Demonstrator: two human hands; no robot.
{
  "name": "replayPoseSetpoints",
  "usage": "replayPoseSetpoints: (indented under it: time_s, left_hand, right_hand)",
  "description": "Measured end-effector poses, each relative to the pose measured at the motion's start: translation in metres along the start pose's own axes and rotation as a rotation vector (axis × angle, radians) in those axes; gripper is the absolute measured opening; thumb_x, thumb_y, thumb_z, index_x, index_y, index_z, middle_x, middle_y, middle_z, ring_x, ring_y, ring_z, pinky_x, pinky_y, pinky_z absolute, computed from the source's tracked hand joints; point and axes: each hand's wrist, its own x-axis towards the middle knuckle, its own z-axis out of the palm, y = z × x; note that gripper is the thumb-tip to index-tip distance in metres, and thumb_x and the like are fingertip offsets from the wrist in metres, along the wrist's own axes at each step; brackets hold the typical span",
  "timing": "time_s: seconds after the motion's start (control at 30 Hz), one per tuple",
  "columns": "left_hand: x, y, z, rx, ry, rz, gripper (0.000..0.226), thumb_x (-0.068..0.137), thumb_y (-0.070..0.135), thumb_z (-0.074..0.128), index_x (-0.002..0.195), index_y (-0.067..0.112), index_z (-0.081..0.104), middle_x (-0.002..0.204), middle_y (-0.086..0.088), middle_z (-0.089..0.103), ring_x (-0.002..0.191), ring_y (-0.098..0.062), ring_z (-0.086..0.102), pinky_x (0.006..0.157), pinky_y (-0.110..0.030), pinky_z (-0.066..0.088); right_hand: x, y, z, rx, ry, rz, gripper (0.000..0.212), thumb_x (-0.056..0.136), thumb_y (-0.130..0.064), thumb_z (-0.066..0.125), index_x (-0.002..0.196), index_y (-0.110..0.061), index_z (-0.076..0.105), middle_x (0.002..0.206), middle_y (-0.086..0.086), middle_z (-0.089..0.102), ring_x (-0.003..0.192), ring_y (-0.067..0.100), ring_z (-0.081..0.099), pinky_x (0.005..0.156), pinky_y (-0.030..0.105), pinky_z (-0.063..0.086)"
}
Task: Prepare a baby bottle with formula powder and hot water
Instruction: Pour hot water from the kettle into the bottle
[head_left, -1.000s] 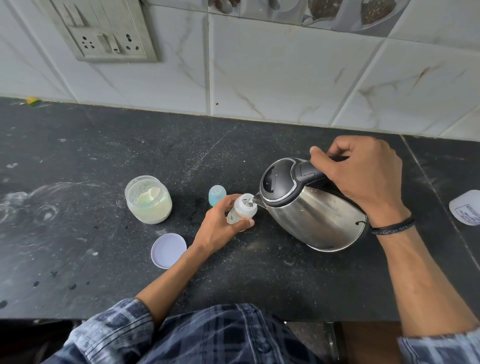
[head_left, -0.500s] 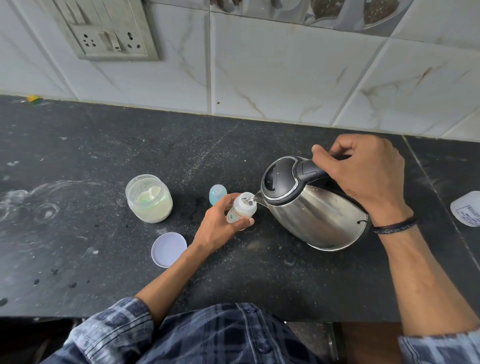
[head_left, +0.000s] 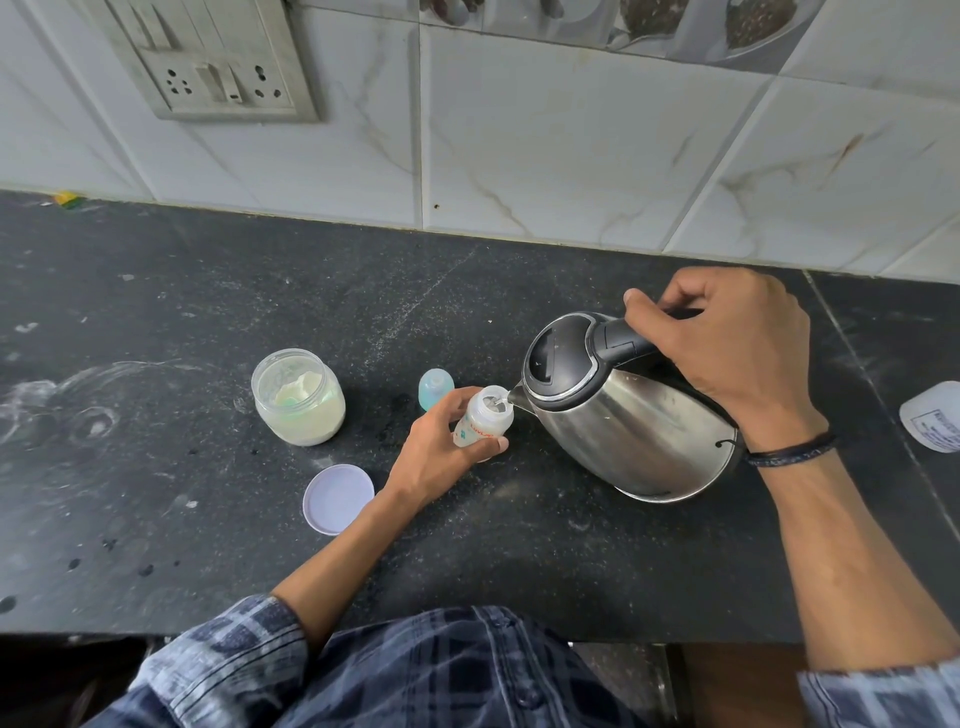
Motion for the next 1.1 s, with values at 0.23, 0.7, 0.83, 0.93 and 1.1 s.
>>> replayPoseSetpoints:
  time_s: [0.23,0.7,0.83,0.93,1.1]
  left_hand:
    - [0.0003,-0.0007,-0.0002,0.000,0.001,-0.001,0.056,0.077,0.031,0.087,0.124,0.041,0.060,0.118,0.027,0.067,0.116,0.005,0.058,0.105,-0.040,0.051]
    - [0.0006,-0.0025,-0.0009,0.010,-0.003,0.000,0.058,0.077,0.034,0.087,0.127,0.039,0.059,0.121,0.025,0.066,0.120,0.001,0.058,0.106,-0.040,0.051]
    - [0.0007,-0.0025,-0.0004,-0.001,-0.004,0.001,0.057,0.077,0.031,0.088,0.126,0.039,0.059,0.121,0.024,0.066,0.118,0.002,0.059,0.105,-0.037,0.052]
    - [0.0007,-0.0026,0.0000,-0.002,-0.009,0.005,0.057,0.077,0.031,0.088,0.126,0.037,0.059,0.121,0.022,0.066,0.117,0.001,0.059,0.104,-0.035,0.052]
    - [0.0004,-0.0019,0.0000,-0.007,-0.009,0.006,0.056,0.077,0.029,0.088,0.124,0.039,0.059,0.121,0.022,0.066,0.117,0.001,0.060,0.104,-0.034,0.051]
  right_hand:
    - [-0.0014,0.0001,0.0002,0.000,-0.010,-0.003,0.040,0.087,-0.051,0.070,0.066,-0.017,0.068,0.059,-0.007,0.065,0.065,0.020,0.060,0.065,0.030,0.037]
    - [0.0001,-0.0020,0.0000,-0.012,-0.018,0.001,0.042,0.087,-0.053,0.069,0.066,-0.017,0.068,0.058,-0.009,0.062,0.066,0.022,0.059,0.068,0.030,0.036]
    - [0.0005,-0.0018,0.0000,-0.013,-0.020,0.000,0.041,0.087,-0.052,0.070,0.066,-0.017,0.068,0.058,-0.009,0.061,0.066,0.022,0.058,0.068,0.030,0.036]
    - [0.0005,-0.0024,-0.0001,-0.008,-0.021,-0.001,0.041,0.087,-0.052,0.070,0.066,-0.017,0.068,0.059,-0.009,0.062,0.066,0.021,0.058,0.068,0.030,0.036]
    - [0.0006,-0.0029,-0.0002,-0.014,-0.027,-0.011,0.041,0.087,-0.052,0.069,0.066,-0.017,0.068,0.059,-0.008,0.063,0.065,0.020,0.058,0.067,0.029,0.035]
